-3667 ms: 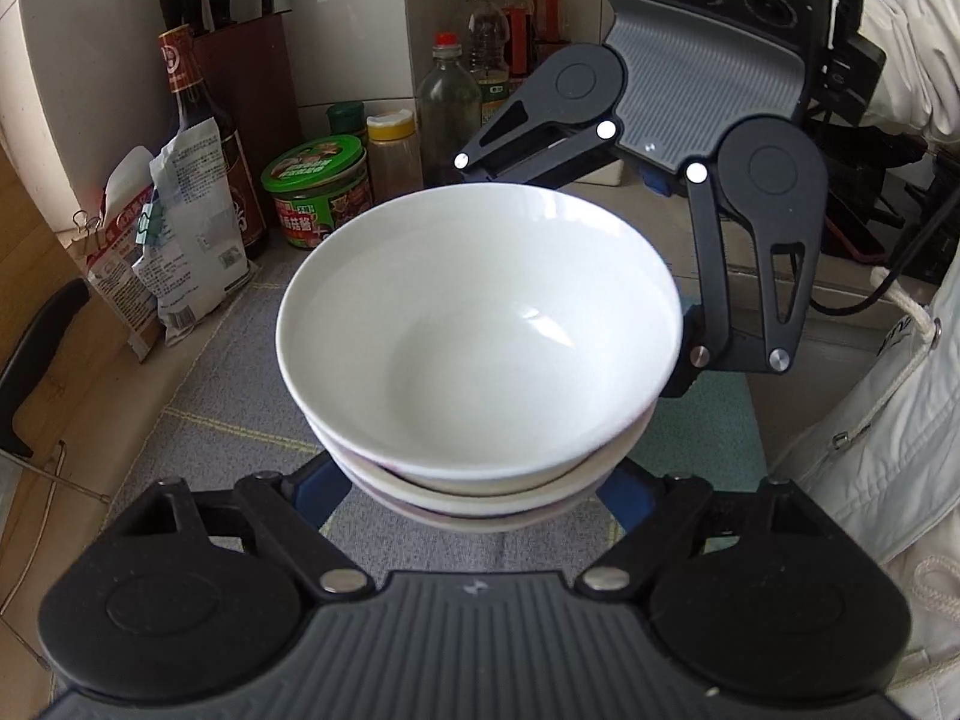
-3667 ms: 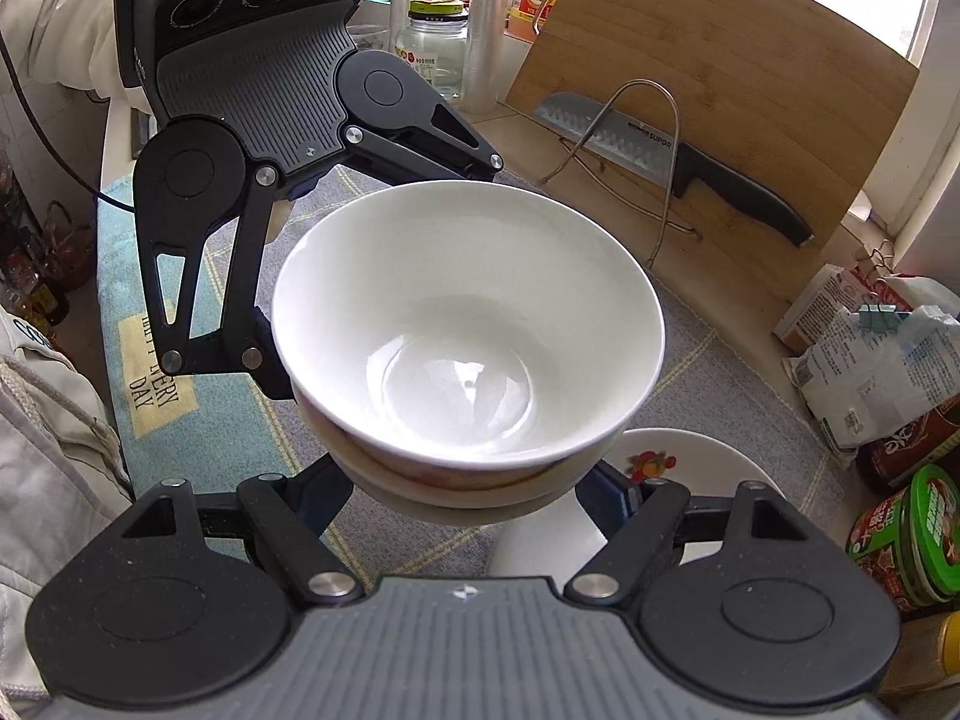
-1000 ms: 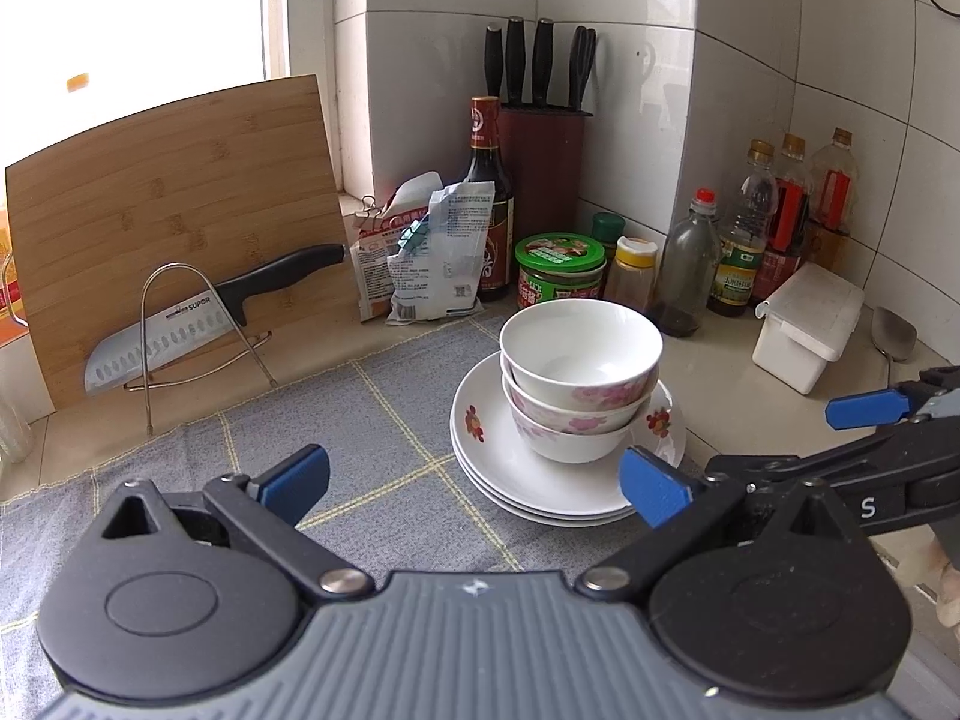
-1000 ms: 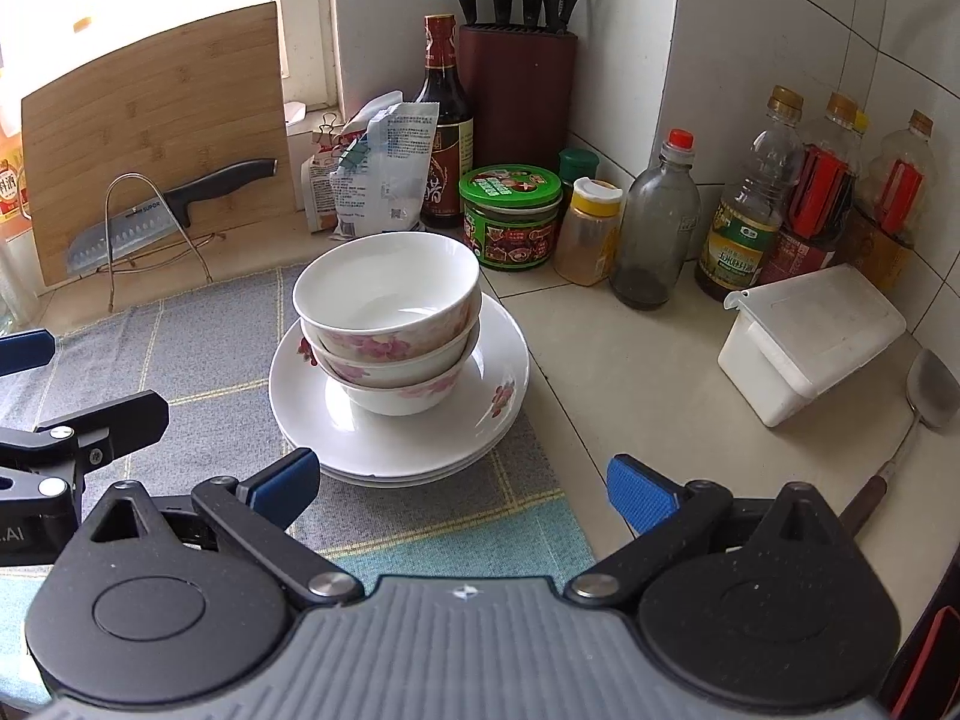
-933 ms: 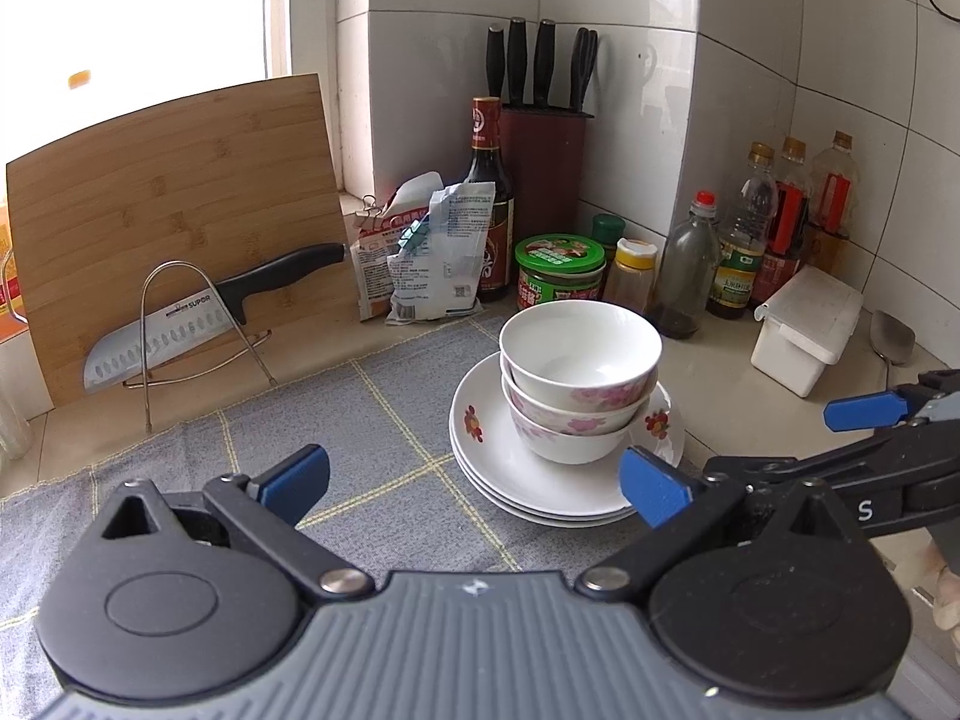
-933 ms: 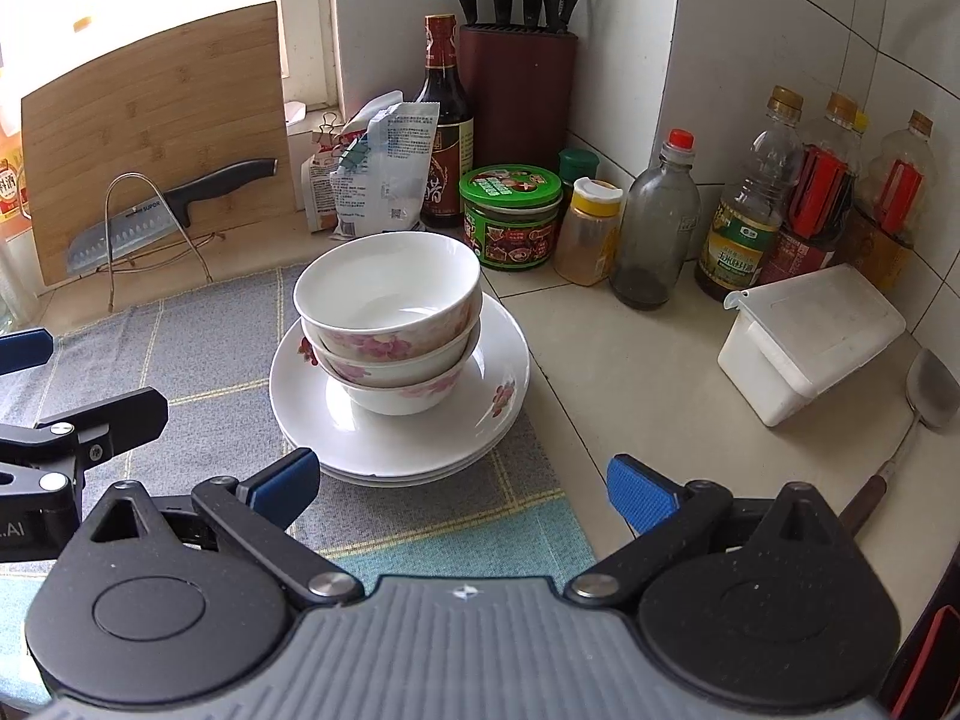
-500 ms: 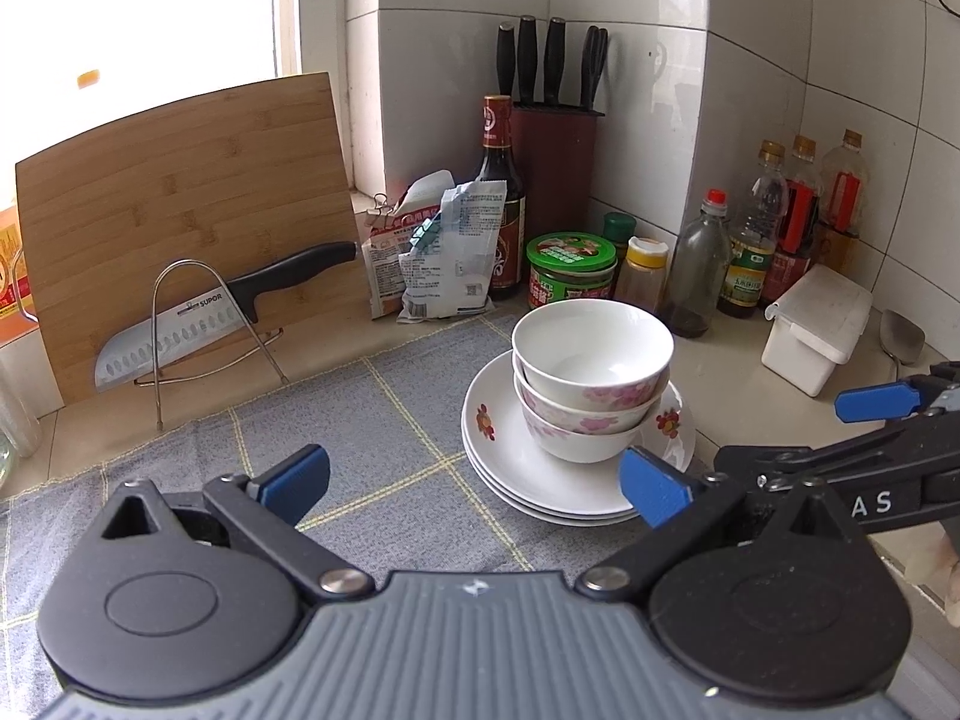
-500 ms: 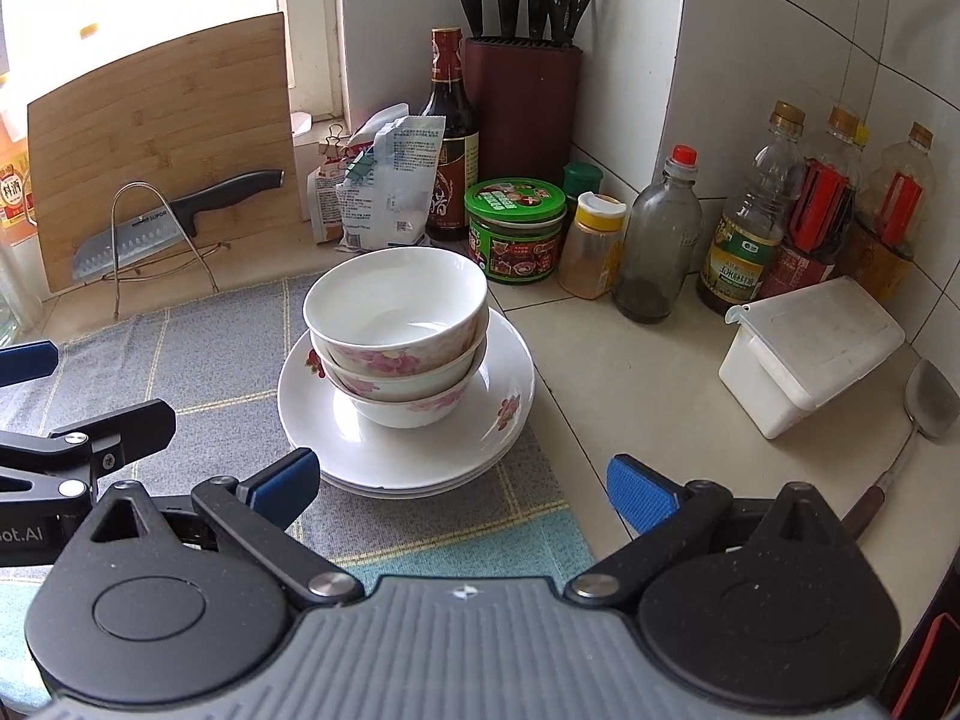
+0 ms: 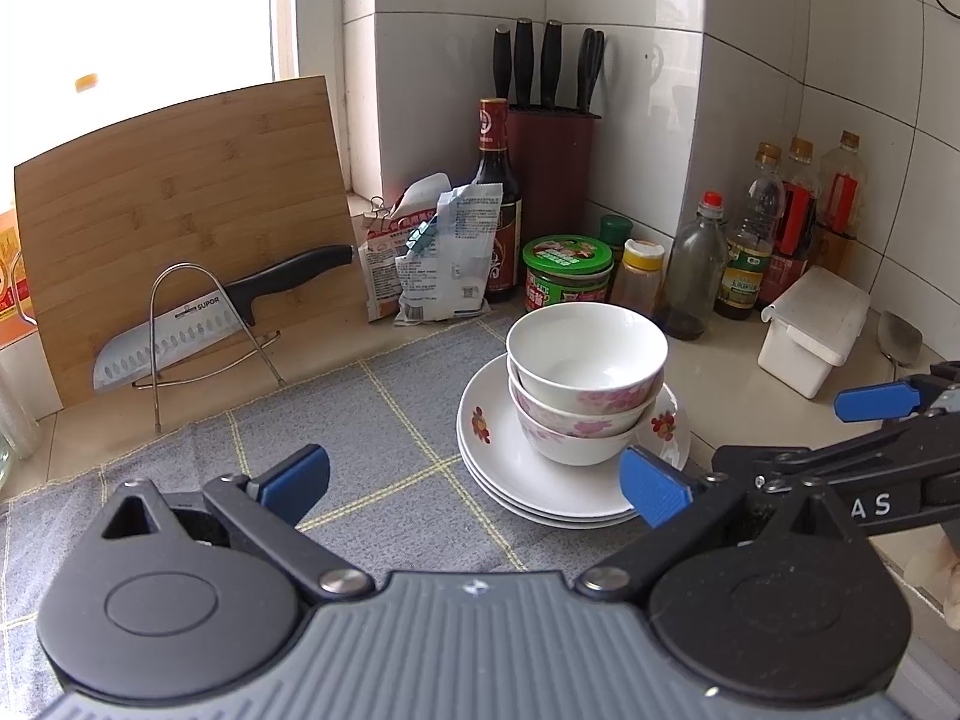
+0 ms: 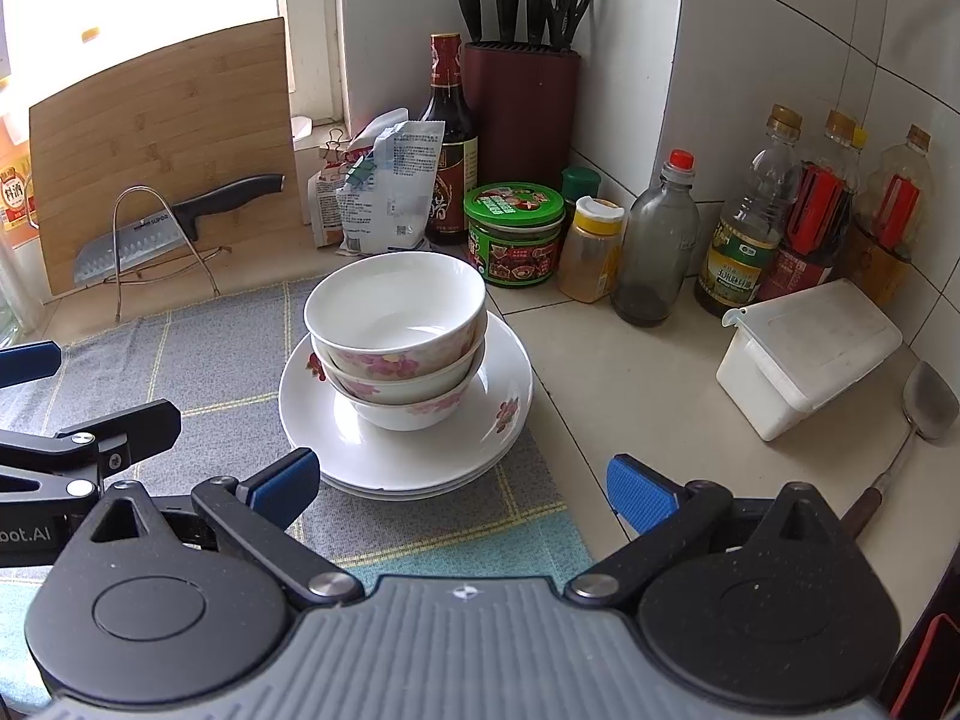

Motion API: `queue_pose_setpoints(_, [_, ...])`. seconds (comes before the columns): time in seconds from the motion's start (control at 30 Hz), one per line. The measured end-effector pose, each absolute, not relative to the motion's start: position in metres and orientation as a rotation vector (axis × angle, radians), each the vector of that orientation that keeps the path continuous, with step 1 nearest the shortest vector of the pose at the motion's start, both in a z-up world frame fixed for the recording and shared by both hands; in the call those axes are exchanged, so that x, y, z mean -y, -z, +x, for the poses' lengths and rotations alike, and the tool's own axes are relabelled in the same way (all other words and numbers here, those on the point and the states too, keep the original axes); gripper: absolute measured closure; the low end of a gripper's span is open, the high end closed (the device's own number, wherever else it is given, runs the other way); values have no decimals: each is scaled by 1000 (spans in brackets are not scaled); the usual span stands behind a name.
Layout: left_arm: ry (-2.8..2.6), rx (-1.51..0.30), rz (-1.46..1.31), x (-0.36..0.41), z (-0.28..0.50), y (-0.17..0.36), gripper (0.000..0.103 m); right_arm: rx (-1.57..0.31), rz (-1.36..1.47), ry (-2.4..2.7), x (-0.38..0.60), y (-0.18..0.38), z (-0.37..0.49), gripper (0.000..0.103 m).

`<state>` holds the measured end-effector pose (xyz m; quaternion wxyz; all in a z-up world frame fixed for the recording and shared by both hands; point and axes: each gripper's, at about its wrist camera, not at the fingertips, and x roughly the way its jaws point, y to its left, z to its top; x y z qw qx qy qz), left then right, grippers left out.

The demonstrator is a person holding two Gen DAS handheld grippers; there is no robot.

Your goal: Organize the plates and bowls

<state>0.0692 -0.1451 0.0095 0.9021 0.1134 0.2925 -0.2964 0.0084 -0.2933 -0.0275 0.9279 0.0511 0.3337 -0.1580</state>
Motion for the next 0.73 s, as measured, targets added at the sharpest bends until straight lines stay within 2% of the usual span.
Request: queue_pose_setpoints(0.73, [620,-606,232,142,70,-12,1,-676,96,335,293,22,5,0])
